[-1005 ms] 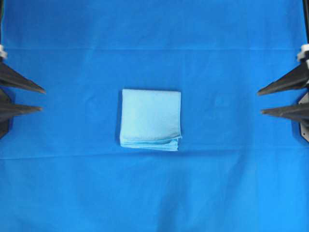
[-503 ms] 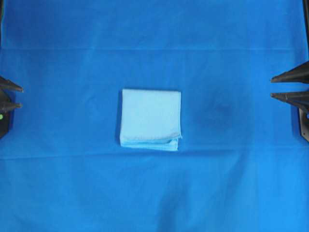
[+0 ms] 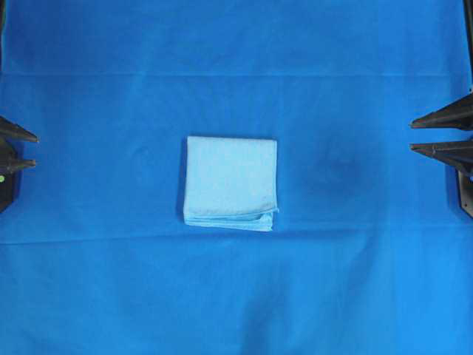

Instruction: Fold a vertical towel.

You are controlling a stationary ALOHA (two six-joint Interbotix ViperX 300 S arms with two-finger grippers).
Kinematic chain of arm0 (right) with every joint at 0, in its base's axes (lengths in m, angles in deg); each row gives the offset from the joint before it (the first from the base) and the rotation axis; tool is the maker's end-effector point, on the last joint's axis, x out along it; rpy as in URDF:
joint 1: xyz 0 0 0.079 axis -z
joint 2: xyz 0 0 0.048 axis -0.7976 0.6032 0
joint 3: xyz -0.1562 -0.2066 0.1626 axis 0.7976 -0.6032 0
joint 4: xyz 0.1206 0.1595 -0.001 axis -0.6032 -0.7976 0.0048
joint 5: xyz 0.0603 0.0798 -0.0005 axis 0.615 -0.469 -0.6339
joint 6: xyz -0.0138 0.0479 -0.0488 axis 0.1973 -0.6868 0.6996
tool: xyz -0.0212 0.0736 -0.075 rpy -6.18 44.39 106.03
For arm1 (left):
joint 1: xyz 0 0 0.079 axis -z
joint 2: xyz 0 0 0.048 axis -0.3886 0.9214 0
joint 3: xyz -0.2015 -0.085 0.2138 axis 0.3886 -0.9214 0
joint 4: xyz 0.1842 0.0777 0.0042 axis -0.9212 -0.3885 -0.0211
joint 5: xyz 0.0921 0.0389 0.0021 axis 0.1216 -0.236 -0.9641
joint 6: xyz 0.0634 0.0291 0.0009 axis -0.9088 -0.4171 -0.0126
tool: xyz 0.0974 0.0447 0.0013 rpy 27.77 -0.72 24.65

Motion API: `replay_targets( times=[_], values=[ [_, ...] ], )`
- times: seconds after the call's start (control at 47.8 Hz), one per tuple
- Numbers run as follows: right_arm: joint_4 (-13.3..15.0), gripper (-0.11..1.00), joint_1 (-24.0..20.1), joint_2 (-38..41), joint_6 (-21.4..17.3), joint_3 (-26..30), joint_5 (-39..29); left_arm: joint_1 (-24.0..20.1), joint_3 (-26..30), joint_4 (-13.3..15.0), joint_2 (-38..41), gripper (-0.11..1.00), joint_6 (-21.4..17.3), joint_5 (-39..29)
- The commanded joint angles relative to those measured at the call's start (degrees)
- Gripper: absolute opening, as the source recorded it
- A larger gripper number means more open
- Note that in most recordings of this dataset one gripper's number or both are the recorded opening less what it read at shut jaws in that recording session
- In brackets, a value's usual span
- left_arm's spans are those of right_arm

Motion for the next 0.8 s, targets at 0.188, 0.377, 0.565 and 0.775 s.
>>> replay_targets(
  times=[0.188,0.377,0.565,0.775],
  values=[
    [0.1,0.48,1.7,0.6,0.0,0.5,0.2,-0.3,0.7,0.0,0.6,0.39,0.1,0.2],
    [0.1,0.48,1.8,0.5,0.0,0.5,-0.2,-0.3,0.7,0.0,0.6,0.39,0.1,0.1],
    [0.1,0.48,1.8,0.5,0.0,0.4,-0.2,-0.3,0.7,0.0,0.6,0.39,0.1,0.1],
    [0.1,0.48,1.8,0.5,0.0,0.5,-0.4,-0.3,0.8,0.0,0.6,0.39,0.1,0.1]
  ],
)
